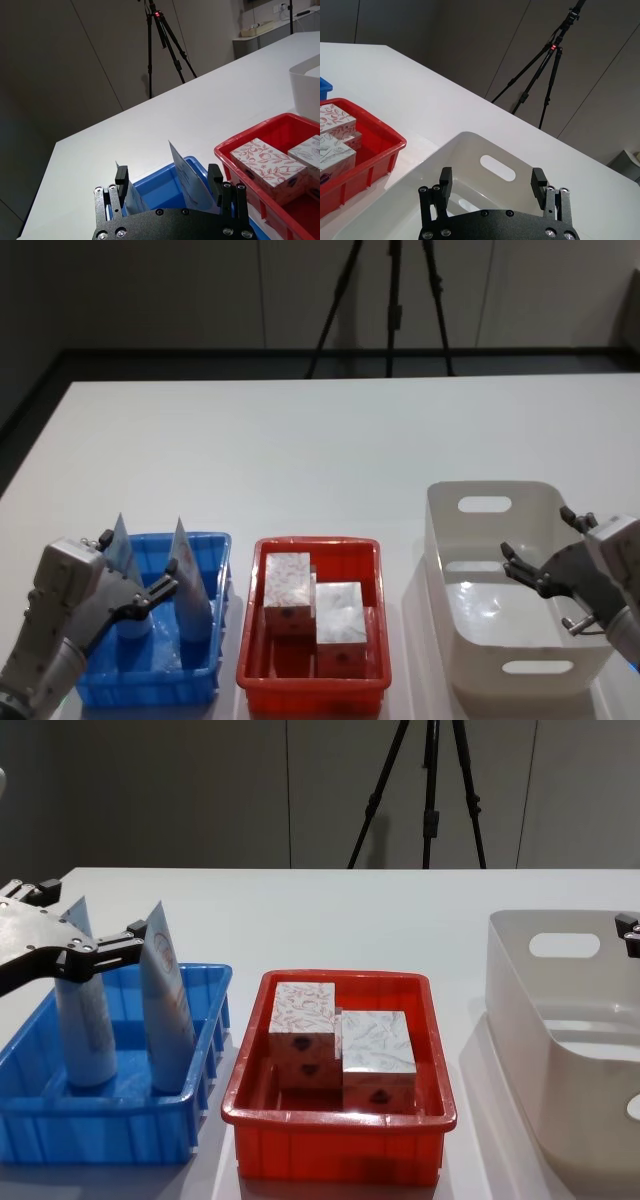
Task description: Bimanual collaborative sorting of washing and personal care products
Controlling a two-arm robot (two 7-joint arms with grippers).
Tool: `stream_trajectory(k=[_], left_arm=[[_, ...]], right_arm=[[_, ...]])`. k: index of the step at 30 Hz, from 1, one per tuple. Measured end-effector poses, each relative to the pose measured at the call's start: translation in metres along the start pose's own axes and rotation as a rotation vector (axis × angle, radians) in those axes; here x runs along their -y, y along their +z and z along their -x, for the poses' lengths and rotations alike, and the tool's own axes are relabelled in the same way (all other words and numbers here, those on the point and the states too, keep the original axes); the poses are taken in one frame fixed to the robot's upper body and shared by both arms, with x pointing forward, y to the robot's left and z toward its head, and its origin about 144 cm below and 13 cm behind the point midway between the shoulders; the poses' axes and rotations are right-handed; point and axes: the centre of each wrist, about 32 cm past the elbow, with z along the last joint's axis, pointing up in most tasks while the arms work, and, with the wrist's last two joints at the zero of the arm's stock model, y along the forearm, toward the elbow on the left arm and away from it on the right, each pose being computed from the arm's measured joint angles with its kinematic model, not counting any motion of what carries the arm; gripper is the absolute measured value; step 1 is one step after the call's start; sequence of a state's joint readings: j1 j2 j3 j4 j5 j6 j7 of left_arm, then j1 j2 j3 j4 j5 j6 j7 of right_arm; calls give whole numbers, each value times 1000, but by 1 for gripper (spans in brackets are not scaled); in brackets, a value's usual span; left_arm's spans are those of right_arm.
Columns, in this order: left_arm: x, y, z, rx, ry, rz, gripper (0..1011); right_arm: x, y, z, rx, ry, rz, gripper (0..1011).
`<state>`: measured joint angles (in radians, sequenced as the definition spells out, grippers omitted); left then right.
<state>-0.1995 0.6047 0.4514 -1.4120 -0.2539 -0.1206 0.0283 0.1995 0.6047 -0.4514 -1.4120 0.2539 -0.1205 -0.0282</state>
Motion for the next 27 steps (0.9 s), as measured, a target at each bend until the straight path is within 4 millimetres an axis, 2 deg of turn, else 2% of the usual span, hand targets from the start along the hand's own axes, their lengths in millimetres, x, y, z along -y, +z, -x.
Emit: stream_trajectory(k=[13, 27], left_arm=[[-1, -1, -1, -1, -10, 1, 1001], [-12, -3, -6, -60, 15, -48, 1001]], right_arm=[[0, 0, 0, 0, 0, 0, 1001], [0, 0, 0, 0, 0, 0, 1001]])
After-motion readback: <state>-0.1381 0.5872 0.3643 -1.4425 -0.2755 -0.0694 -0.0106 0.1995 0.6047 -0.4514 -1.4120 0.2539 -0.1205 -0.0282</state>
